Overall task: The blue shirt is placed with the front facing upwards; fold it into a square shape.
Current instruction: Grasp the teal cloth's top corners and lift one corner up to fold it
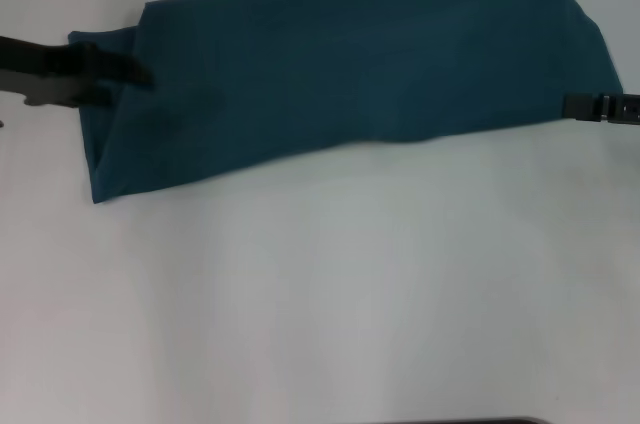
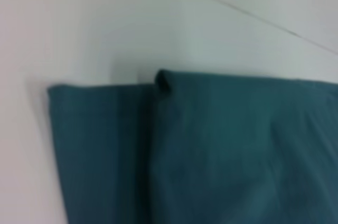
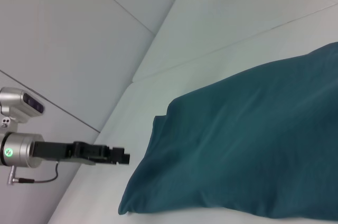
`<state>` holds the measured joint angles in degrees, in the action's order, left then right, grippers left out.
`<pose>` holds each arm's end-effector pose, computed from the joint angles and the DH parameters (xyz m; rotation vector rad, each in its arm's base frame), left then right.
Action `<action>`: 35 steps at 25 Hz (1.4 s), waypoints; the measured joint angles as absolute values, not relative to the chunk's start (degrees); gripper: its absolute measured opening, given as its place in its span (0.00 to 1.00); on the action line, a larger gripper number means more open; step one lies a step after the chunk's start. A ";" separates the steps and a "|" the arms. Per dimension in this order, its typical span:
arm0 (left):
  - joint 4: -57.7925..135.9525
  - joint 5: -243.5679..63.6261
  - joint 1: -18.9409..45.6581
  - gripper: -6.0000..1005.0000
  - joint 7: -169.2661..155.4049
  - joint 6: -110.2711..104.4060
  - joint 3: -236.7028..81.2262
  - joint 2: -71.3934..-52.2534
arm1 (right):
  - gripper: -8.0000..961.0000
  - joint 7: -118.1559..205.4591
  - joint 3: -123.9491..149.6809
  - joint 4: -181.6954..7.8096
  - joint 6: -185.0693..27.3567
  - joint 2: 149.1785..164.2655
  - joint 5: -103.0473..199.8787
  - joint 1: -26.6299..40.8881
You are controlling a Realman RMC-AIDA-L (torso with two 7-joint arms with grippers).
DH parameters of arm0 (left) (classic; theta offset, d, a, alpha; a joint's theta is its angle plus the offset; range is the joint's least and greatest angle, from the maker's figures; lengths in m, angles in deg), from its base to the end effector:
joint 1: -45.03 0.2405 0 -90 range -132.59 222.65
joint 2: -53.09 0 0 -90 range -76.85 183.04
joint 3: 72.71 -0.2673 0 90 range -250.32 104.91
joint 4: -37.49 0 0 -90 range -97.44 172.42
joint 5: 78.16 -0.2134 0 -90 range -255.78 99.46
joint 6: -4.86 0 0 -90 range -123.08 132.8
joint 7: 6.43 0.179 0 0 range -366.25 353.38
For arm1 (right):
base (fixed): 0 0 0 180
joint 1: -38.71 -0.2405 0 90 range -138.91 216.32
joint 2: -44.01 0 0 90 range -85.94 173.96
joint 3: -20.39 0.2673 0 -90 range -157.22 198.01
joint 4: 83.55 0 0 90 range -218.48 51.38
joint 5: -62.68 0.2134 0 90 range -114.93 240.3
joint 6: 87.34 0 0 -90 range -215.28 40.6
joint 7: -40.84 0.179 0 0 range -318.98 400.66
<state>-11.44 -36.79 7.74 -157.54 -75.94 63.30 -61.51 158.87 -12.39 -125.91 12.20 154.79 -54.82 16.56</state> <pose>-0.2855 0.4063 0.0100 -2.1104 -1.8129 -0.2117 0.3237 0.3111 0.0487 -2.3955 1.5790 0.7395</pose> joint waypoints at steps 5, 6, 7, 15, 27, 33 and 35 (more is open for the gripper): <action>-8.77 -36.70 6.53 0.67 -156.87 -77.53 63.24 -61.98 | 0.97 158.87 -12.42 -125.80 11.95 154.96 -54.82 16.47; -8.59 -36.55 6.48 0.68 -156.87 -77.24 63.43 -62.45 | 0.97 158.87 -12.44 -125.62 11.86 154.98 -54.82 16.43; -8.61 -36.51 6.46 0.68 -156.91 -77.00 63.56 -62.84 | 0.97 158.87 -12.44 -125.46 11.83 154.97 -54.82 16.38; -7.45 -38.15 6.59 0.70 -158.48 -70.68 63.21 -64.61 | 0.97 158.87 -12.41 -125.11 12.15 154.93 -54.83 16.22; -6.15 -41.95 6.64 0.70 -159.31 -67.93 63.10 -64.97 | 0.97 158.87 -12.47 -124.28 12.29 154.93 -54.83 16.65; -7.43 -42.52 6.33 0.70 -159.40 -68.74 63.28 -65.03 | 0.97 158.87 -12.43 -124.24 12.33 154.98 -54.83 16.65; -9.55 -42.41 6.48 0.70 -159.63 -70.35 63.69 -65.03 | 0.97 158.87 -12.35 -124.24 12.44 154.90 -54.83 16.64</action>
<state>-9.55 -42.41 6.48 -159.63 -70.35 63.69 -65.03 158.87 -12.35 -124.24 12.44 154.90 -54.83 16.64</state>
